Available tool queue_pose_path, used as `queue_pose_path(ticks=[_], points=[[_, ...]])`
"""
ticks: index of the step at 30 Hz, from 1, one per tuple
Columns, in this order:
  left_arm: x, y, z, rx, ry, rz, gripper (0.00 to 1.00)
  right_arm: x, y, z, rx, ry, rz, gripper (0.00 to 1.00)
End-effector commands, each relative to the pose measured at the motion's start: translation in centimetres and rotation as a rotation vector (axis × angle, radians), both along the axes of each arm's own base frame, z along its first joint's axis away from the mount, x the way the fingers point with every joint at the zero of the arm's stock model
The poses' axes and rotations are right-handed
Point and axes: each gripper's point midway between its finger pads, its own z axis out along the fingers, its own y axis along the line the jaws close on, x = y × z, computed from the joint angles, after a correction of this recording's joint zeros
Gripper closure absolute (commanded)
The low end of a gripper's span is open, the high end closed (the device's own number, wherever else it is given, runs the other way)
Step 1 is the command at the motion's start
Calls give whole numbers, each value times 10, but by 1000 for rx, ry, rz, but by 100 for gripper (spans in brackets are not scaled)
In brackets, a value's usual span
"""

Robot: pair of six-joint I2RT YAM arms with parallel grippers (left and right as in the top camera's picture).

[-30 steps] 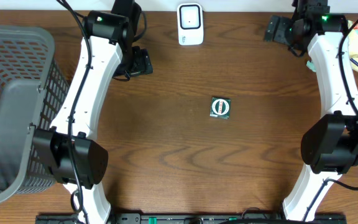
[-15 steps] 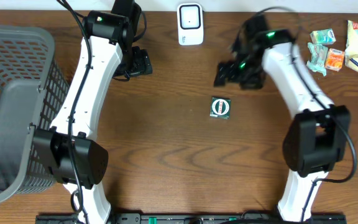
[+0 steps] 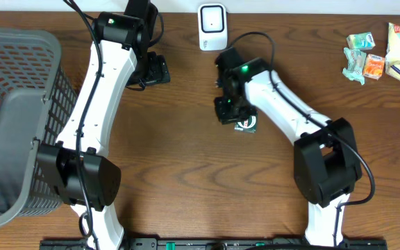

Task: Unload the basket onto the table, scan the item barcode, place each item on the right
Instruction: 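Move the right gripper to the tin at table centre and grasp, then carry the tin to the far right and release it by the packs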

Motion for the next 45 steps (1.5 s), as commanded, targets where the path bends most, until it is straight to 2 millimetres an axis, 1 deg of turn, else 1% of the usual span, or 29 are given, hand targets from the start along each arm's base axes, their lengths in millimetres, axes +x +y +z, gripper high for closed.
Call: queue_pose_path(ticks=[1, 5, 7, 9, 14, 16, 18, 20, 21, 22, 23, 24, 25, 26, 27, 29, 30, 32, 34, 35, 38, 41, 43, 45], points=[[0, 3, -3, 15, 10, 2, 2, -4, -2, -16, -43, -5, -21, 87], [0, 3, -3, 15, 10, 2, 2, -1, 1, -34, -25, -36, -25, 98], [0, 3, -3, 15, 10, 2, 2, -1, -3, -43, -25, -42, -41, 99], [0, 3, -3, 15, 10, 2, 2, 1, -14, -47, -59, -47, -89, 99], [0, 3, -3, 15, 10, 2, 2, 12, -39, -48, -145, -86, -120, 99], [0, 3, -3, 15, 10, 2, 2, 18, -66, -47, -250, -114, -142, 97], [0, 3, -3, 15, 10, 2, 2, 25, -109, -42, -408, -145, -210, 95], [0, 3, -3, 15, 10, 2, 2, 32, -168, -26, -610, -194, -332, 94], [0, 3, -3, 15, 10, 2, 2, 35, -195, -16, -696, -217, -385, 94], [0, 3, -3, 15, 10, 2, 2, 39, -227, -1, -785, -235, -443, 93], [0, 3, -3, 15, 10, 2, 2, 42, -250, 10, -816, -228, -488, 92], [0, 3, -3, 15, 10, 2, 2, 44, -261, 15, -810, -218, -521, 92], [0, 3, -3, 15, 10, 2, 2, 47, -272, 19, -766, -196, -575, 95], [0, 3, -3, 15, 10, 2, 2, 51, -277, 21, -684, -166, -610, 99], [0, 3, -3, 15, 10, 2, 2, 55, -276, 21, -596, -138, -618, 99], [0, 3, -3, 15, 10, 2, 2, 66, -260, 19, -330, -78, -576, 99], [0, 3, -3, 15, 10, 2, 2, 72, -241, 21, -140, -51, -519, 99], [0, 3, -3, 15, 10, 2, 2, 75, -216, 28, 95, -29, -437, 99], [0, 3, -3, 15, 10, 2, 2, 74, -194, 37, 266, -17, -356, 99], [0, 3, -3, 15, 10, 2, 2, 71, -187, 38, 304, -5, -331, 99], [0, 3, -3, 15, 10, 2, 2, 58, -178, 34, 283, 47, -310, 99], [0, 3, -3, 15, 10, 2, 2, 43, -175, 19, 180, 91, -287, 99], [0, 3, -3, 16, 9, 2, 2, 37, -180, 5, 73, 101, -304, 99], [0, 3, -3, 15, 10, 2, 2, 33, -197, -10, -81, 96, -390, 99]])
